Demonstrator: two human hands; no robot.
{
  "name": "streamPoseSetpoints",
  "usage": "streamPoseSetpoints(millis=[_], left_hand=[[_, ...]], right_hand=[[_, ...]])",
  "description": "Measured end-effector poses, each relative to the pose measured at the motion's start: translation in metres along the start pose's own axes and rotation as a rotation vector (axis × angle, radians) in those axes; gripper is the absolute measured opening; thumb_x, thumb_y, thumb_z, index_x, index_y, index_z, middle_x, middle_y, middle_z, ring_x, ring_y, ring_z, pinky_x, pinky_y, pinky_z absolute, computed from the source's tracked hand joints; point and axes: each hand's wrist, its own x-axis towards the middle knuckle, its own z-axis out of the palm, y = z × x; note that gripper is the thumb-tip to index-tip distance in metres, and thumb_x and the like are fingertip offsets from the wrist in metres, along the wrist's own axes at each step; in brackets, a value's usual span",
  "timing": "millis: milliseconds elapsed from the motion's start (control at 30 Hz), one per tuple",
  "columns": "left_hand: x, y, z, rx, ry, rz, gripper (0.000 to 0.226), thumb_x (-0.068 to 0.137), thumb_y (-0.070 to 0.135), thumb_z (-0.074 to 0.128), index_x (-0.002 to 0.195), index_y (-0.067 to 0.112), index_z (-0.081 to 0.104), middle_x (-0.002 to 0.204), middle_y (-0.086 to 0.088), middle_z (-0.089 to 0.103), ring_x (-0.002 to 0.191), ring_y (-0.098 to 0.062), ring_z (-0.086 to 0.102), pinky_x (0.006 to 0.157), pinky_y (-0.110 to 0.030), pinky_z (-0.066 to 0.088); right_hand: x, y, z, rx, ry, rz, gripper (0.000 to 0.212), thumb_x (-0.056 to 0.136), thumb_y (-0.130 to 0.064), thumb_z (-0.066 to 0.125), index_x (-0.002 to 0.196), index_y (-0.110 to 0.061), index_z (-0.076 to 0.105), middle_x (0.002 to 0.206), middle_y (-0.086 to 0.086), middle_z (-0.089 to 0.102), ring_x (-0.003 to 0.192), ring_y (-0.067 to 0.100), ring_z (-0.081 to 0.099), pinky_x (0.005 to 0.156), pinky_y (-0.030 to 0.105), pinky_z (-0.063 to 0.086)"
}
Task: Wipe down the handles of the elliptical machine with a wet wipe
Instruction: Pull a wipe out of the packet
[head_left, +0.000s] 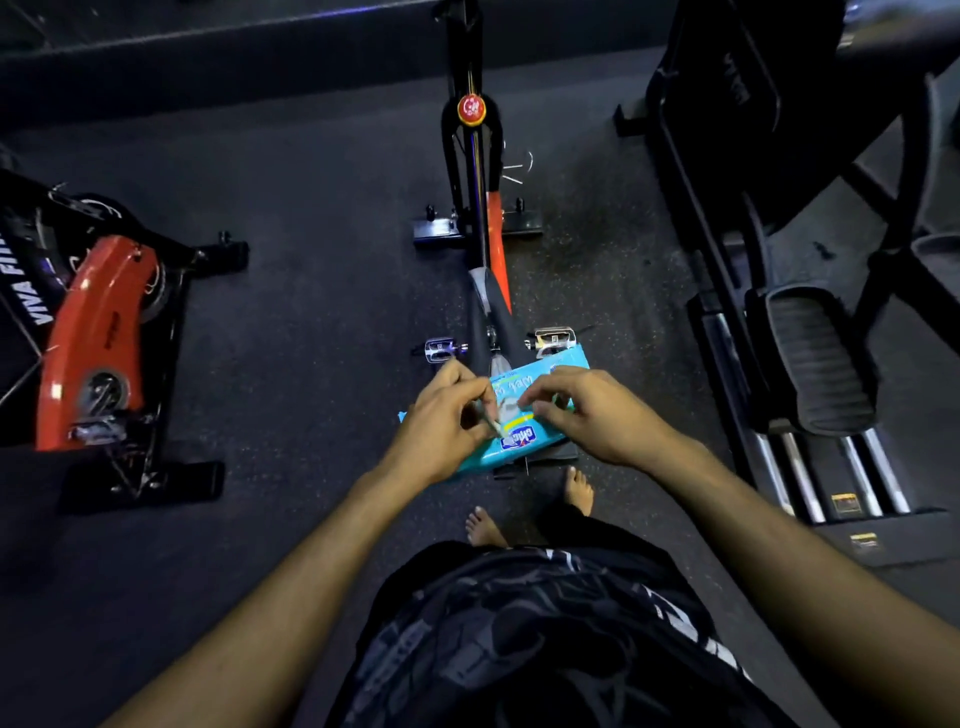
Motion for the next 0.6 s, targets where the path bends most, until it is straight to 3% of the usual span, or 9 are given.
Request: streamPoseSetpoints(millis=[133, 333, 467, 600], left_hand=[[-0.008, -0.007, 0.003, -0.069, 0.057, 0.021, 0.026, 0.079, -0.003, 0.079, 0.08, 0.019, 0.064, 0.099, 0.008, 0.049, 0.086, -0.001, 0.052, 0.075, -0.017, 0.042], [-0.003, -0.009, 0.004, -0.101, 0.072, 0.053, 0.031, 0.081, -0.008, 0.073, 0.078, 0.021, 0.064, 0.103, 0.002, 0.057, 0.09, -0.016, 0.06, 0.082, -0.03, 0.048], [0.001, -0.011, 0.003, -0.102, 0.065, 0.035, 0.033, 0.08, -0.007, 0.073, 0.078, 0.025, 0.064, 0.103, 0.001, 0.06, 0.091, -0.018, 0.062, 0.084, -0.031, 0.049], [0.001, -0.014, 0.004, -0.106, 0.058, 0.028, 0.027, 0.08, -0.003, 0.074, 0.078, 0.022, 0.064, 0.102, 0.0, 0.062, 0.089, -0.016, 0.062, 0.077, -0.024, 0.047]], right_hand=[[0.005, -0.009, 0.001, -0.169, -0.07, -0.026, 0.024, 0.094, -0.039, 0.068, 0.115, -0.028, 0.069, 0.101, -0.005, 0.059, 0.104, 0.019, 0.058, 0.087, 0.037, 0.048], [0.013, -0.028, 0.006, -0.565, -0.053, 0.039, 0.039, 0.1, -0.051, 0.05, 0.129, -0.025, 0.058, 0.124, 0.003, 0.055, 0.119, 0.025, 0.053, 0.089, 0.038, 0.046], [0.022, -0.028, 0.013, -0.553, -0.09, 0.062, 0.035, 0.099, -0.045, 0.055, 0.126, -0.023, 0.059, 0.123, 0.004, 0.057, 0.117, 0.028, 0.053, 0.091, 0.04, 0.045], [0.031, -0.024, 0.013, -0.368, -0.067, 0.097, 0.022, 0.093, -0.037, 0.065, 0.111, -0.025, 0.066, 0.117, 0.001, 0.063, 0.114, 0.027, 0.056, 0.09, 0.038, 0.045]])
